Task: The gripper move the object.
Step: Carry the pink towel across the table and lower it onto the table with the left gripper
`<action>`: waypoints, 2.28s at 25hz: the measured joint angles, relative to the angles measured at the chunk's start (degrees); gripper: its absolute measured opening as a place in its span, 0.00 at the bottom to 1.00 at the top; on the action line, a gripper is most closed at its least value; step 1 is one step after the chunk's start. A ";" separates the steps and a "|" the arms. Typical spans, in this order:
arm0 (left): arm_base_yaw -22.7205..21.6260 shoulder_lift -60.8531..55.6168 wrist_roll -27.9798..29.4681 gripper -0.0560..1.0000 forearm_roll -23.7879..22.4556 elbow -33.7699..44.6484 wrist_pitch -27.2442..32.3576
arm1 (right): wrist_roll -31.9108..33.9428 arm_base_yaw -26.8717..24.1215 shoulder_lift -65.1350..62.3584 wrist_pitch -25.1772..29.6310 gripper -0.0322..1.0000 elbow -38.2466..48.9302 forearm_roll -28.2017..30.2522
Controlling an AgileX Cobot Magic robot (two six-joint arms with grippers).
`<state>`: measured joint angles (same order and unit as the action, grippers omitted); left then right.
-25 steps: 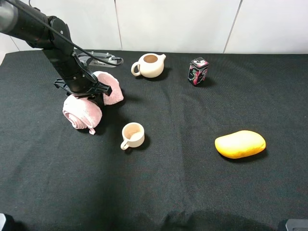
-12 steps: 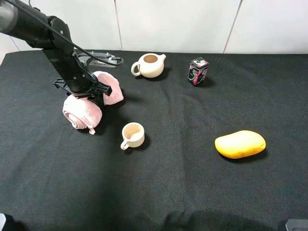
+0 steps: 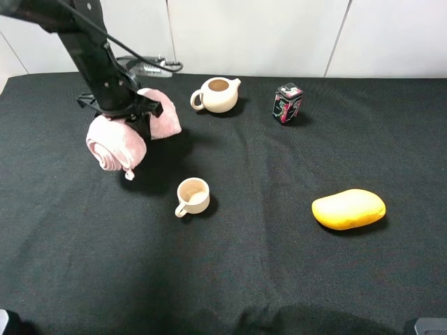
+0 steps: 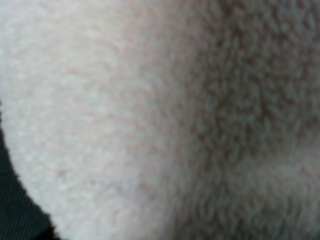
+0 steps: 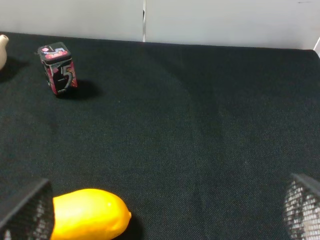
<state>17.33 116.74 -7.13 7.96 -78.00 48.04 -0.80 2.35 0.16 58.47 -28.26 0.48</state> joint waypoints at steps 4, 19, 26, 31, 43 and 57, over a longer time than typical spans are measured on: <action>0.00 -2.21 -0.33 0.56 0.00 -3.50 3.61 | 0.00 0.00 0.00 0.00 0.70 0.00 0.00; 0.00 -9.37 1.78 0.56 -0.12 -11.13 17.19 | 0.00 0.00 0.00 0.00 0.70 0.00 0.00; 0.00 -11.28 1.84 0.56 -0.18 -14.41 18.10 | 0.00 0.00 0.00 0.00 0.70 0.00 0.00; 0.00 -11.74 1.84 0.56 -0.18 -17.23 18.44 | 0.00 0.00 0.00 0.00 0.70 0.00 0.00; 0.00 -11.39 3.17 0.56 -2.02 -19.11 14.85 | 0.00 0.00 0.00 0.00 0.70 0.00 0.00; 0.00 -6.24 3.74 0.56 -3.16 -21.39 12.60 | 0.00 0.00 0.00 0.00 0.70 0.00 0.00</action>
<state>17.33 110.49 -3.39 4.80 -99.40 60.64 -0.80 2.35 0.16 58.47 -28.26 0.48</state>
